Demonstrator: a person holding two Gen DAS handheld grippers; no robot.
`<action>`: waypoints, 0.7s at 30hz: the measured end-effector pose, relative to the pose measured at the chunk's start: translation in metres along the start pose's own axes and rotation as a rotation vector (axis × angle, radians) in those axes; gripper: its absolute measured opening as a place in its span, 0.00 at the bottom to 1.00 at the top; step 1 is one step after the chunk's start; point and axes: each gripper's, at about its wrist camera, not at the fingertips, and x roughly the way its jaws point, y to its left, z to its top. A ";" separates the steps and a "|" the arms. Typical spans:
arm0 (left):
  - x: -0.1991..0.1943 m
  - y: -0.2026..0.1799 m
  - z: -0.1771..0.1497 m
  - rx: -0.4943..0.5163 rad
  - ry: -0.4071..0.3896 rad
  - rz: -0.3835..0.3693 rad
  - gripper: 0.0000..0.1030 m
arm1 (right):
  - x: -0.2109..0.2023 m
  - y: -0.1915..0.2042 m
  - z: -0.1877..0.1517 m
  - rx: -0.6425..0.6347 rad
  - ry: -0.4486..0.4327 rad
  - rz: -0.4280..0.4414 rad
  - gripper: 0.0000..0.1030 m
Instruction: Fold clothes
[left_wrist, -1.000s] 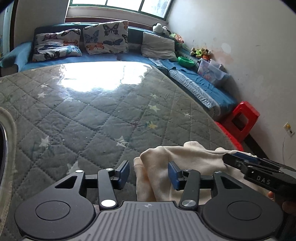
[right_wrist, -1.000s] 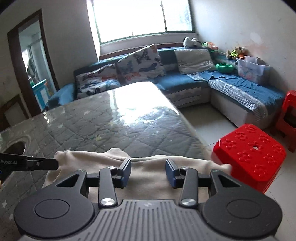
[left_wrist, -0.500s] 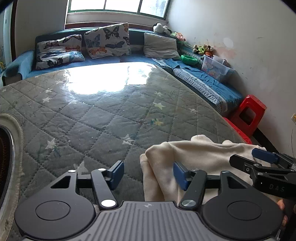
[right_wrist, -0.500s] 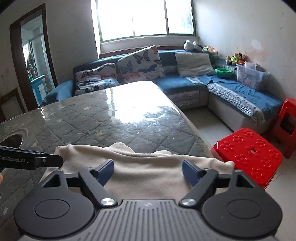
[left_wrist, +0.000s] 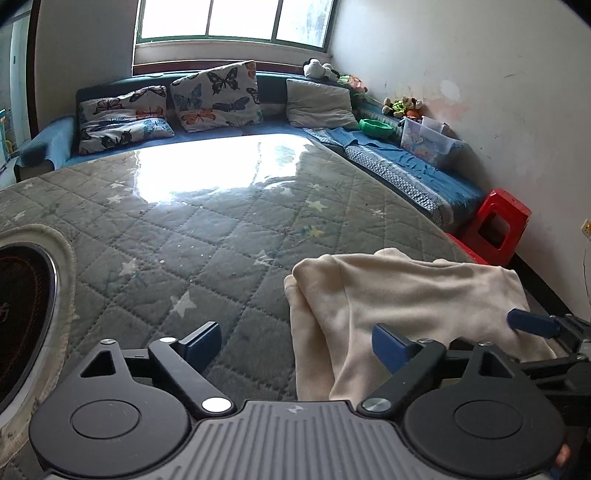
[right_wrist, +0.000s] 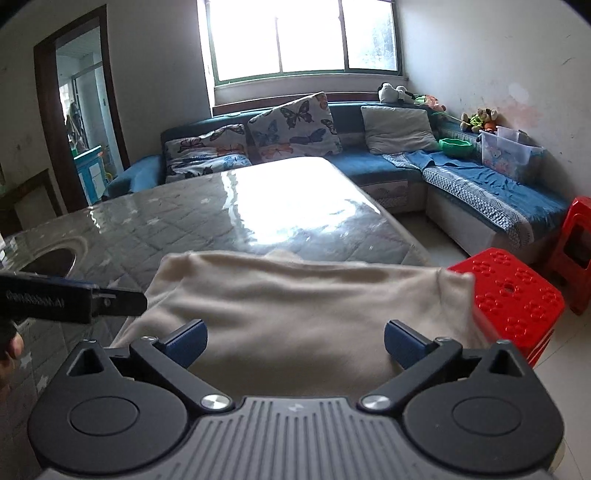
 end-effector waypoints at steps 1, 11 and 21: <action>-0.001 0.000 -0.002 0.004 -0.002 0.009 0.92 | 0.000 0.002 -0.002 -0.004 0.002 -0.003 1.00; -0.016 0.009 -0.018 -0.004 -0.037 0.035 1.00 | 0.005 0.025 -0.007 -0.034 -0.007 -0.081 1.00; -0.036 0.007 -0.033 0.012 -0.056 0.026 1.00 | 0.005 0.036 -0.014 -0.030 0.001 -0.133 1.00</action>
